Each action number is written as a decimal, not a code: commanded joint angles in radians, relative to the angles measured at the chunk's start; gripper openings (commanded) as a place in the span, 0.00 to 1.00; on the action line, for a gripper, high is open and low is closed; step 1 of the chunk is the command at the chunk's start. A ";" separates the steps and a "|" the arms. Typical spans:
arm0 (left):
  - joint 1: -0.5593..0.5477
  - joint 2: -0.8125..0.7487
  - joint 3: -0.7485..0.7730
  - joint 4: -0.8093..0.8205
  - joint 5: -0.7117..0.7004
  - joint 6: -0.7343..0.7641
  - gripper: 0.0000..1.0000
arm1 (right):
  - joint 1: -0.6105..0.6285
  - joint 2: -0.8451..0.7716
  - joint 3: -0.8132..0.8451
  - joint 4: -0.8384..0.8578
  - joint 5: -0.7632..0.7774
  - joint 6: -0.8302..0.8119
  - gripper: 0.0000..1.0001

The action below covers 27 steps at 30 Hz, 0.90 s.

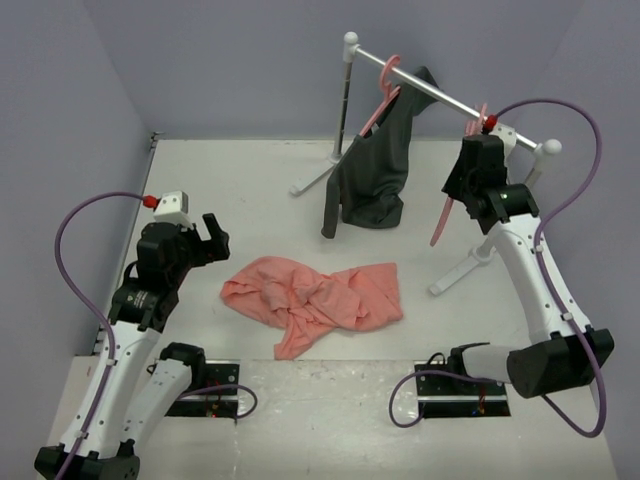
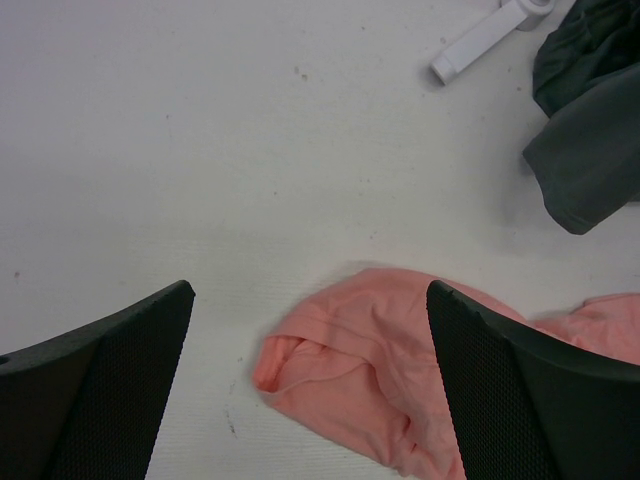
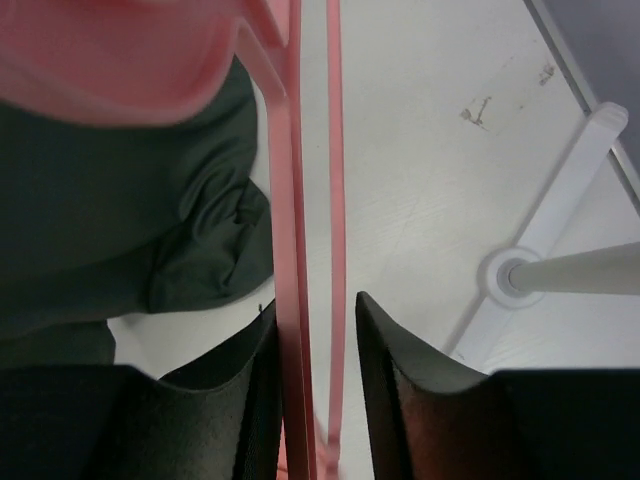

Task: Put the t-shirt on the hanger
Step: Pick up the hanger from the clothesline.

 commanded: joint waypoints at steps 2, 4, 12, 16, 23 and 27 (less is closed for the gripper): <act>0.005 0.005 -0.005 0.050 0.023 -0.010 1.00 | 0.004 -0.090 -0.044 0.102 0.037 0.000 0.16; 0.006 0.005 -0.005 0.053 0.025 -0.009 1.00 | 0.005 -0.085 -0.032 0.092 0.038 -0.001 0.08; 0.005 0.009 -0.005 0.052 0.029 -0.008 1.00 | 0.010 -0.076 0.058 0.041 0.041 -0.014 0.00; 0.006 0.021 -0.003 0.059 0.066 0.001 1.00 | 0.010 -0.095 0.110 0.019 0.008 -0.027 0.00; 0.001 0.111 0.034 0.026 0.180 -0.088 1.00 | 0.012 -0.276 0.002 0.007 -0.199 -0.066 0.00; -0.078 0.180 -0.001 0.078 0.177 -0.174 1.00 | 0.011 -0.437 -0.203 0.034 -0.325 -0.051 0.00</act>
